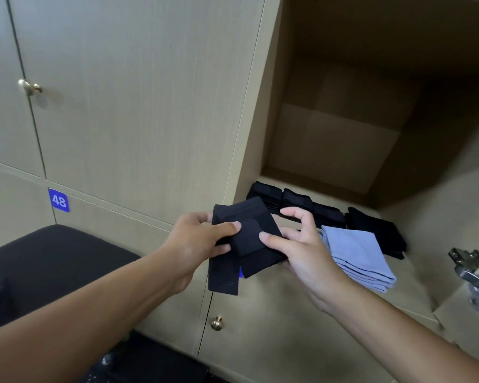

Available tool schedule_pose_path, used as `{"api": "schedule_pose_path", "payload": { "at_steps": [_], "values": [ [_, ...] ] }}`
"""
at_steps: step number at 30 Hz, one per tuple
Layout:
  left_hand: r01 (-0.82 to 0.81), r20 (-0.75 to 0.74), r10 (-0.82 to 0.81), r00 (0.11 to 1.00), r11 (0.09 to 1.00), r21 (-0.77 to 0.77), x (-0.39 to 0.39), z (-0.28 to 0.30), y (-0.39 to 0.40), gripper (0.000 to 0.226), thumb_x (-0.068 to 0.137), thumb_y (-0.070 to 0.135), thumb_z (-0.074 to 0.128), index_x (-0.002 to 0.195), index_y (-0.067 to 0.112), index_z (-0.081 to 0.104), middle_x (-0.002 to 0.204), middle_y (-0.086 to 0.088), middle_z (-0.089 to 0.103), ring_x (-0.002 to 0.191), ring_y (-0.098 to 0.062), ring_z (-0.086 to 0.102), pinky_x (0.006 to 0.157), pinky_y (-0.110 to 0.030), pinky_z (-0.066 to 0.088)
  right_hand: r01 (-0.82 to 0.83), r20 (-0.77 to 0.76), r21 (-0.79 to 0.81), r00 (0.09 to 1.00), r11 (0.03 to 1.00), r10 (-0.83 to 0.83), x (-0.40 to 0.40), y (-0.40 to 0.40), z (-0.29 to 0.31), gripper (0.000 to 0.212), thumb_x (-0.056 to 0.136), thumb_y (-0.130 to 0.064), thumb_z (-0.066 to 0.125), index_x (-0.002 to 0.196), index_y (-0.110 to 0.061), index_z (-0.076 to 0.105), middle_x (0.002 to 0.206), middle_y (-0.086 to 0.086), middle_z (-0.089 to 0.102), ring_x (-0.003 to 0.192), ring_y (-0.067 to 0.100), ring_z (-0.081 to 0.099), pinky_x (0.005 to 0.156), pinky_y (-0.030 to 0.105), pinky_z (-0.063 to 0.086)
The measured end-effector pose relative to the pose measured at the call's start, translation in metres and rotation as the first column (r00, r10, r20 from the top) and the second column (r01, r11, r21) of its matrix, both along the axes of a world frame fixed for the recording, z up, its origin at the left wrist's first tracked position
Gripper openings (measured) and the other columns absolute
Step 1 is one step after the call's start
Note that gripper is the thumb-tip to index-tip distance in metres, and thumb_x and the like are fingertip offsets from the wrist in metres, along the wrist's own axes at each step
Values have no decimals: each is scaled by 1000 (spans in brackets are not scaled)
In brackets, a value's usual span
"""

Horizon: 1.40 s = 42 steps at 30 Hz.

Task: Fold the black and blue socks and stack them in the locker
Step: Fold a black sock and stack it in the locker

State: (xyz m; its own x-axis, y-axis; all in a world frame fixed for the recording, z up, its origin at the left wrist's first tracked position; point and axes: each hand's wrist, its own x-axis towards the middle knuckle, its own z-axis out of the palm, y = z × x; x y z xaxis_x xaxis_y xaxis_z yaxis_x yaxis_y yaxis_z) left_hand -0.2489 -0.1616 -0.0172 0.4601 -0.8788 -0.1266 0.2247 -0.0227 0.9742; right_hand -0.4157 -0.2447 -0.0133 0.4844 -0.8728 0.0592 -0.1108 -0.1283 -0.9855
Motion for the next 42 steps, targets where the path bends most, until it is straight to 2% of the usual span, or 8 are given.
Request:
{"api": "schedule_pose_path", "payload": {
  "at_steps": [4, 9, 13, 16, 23, 29, 39, 42],
  "values": [
    [-4, 24, 3, 1000, 1000, 5, -2, -4, -7, 16, 88, 15, 78, 99, 7, 71, 93, -5, 76, 86, -14, 75, 67, -18, 58, -100, -122, -178, 989, 979, 79, -9, -5, 8, 38, 93, 0, 65, 112, -33, 59, 110, 5, 71, 95, 23, 72, 81, 31, 59],
    [41, 151, -47, 987, 998, 39, 0, -7, -15, 20, 86, 19, 81, 96, 8, 67, 75, 1, 76, 80, -16, 76, 78, -30, 62, -116, -212, -237, 975, 964, 65, -22, -18, 17, 40, 93, 1, 62, 108, -34, 74, 115, -18, 67, 98, -14, 60, 77, 2, 43],
    [37, 248, -55, 967, 996, 76, -1, -4, -16, 21, 85, 20, 82, 95, 10, 67, 86, -8, 77, 84, -25, 76, 90, -50, 60, 15, -134, -198, 990, 980, -42, -34, -51, 23, 41, 90, -1, 66, 108, -37, 76, 119, -8, 70, 123, 10, 58, 108, 31, 46],
    [52, 287, -75, 955, 995, 88, -1, -3, -17, 20, 86, 22, 81, 97, 15, 66, 92, -8, 77, 86, -26, 76, 91, -55, 59, 112, -104, -157, 986, 981, -130, -43, -80, 27, 40, 85, -7, 69, 108, -40, 76, 131, 3, 66, 132, 20, 54, 115, 48, 40],
    [64, 307, -88, 948, 994, 87, -8, -3, -20, 12, 90, 20, 77, 93, 16, 66, 86, -2, 78, 80, -21, 77, 87, -46, 60, 375, -84, -103, 919, 921, -384, -60, -142, 50, 33, 94, 5, 57, 98, -23, 74, 113, 12, 71, 108, 31, 67, 100, 50, 54],
    [66, 326, -98, 940, 992, 107, -8, -4, -24, 11, 90, 17, 77, 92, 15, 66, 81, -2, 77, 83, -24, 76, 92, -53, 58, 483, -150, -117, 855, 868, -496, -68, -191, 49, 38, 91, 10, 54, 89, -23, 73, 115, 17, 68, 106, 36, 66, 96, 53, 56],
    [72, 341, -108, 934, 990, 119, -7, -12, -31, 10, 90, 15, 76, 94, 11, 68, 79, -3, 78, 77, -23, 77, 93, -53, 58, 477, -286, -125, 823, 870, -491, -57, -230, 31, 36, 93, 13, 50, 87, -18, 67, 119, 19, 65, 114, 38, 62, 101, 52, 52],
    [71, 338, -109, 935, 990, 122, -7, -13, -32, 10, 90, 15, 76, 94, 12, 68, 79, -2, 78, 78, -23, 77, 92, -54, 58, 478, -327, -120, 808, 870, -489, -54, -234, 29, 31, 95, 14, 49, 102, -8, 68, 119, 19, 63, 117, 37, 60, 104, 51, 50]
  ]
}}
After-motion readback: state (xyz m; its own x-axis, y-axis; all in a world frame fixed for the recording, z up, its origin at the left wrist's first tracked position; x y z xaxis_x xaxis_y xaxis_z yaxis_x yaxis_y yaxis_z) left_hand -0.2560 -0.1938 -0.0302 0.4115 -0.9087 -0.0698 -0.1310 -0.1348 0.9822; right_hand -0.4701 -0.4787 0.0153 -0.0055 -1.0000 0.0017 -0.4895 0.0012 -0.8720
